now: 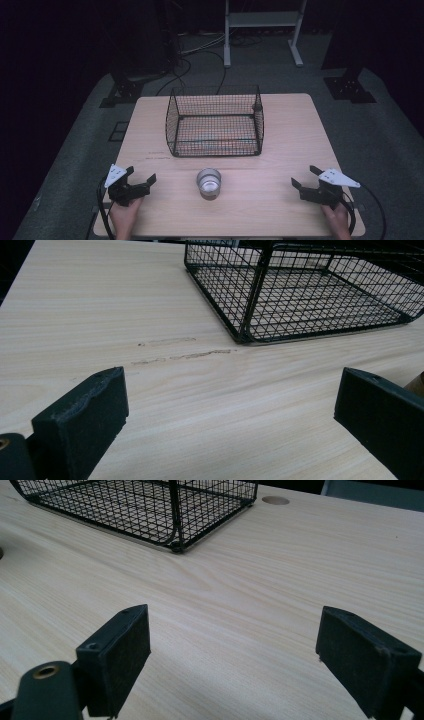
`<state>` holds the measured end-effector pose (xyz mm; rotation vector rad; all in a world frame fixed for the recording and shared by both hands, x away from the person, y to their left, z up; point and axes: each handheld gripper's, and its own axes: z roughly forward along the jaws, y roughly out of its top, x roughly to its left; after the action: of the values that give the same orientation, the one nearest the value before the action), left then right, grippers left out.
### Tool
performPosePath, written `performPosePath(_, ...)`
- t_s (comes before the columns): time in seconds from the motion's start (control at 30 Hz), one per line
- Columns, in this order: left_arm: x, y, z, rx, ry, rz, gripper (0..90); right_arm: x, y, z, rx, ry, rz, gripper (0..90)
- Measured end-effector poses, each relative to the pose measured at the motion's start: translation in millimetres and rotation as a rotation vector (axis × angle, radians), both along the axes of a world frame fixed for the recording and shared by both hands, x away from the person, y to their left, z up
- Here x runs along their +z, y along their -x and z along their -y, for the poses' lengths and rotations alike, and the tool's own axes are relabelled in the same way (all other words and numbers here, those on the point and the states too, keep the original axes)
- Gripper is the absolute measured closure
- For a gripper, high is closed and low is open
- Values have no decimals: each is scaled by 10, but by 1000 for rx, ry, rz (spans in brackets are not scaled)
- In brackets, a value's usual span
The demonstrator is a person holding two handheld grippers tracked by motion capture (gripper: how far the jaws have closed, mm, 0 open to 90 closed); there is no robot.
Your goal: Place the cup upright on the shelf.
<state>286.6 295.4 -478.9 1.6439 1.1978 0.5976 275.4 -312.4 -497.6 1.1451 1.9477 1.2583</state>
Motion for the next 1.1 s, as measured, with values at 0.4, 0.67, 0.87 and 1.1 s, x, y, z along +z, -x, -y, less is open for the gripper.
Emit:
performPosePath(0.4,13,1,85,-70,-2,19,0,-1,1,-2,1,2,2,135)
performPosePath(0.67,46,23,151,-109,-11,47,0,-1,2,-4,1,3,2,135)
performPosePath(0.87,63,35,202,-150,-34,46,0,0,2,-5,2,4,2,135)
performPosePath(1.1,126,44,288,-183,-45,69,0,0,2,-5,1,5,2,135)
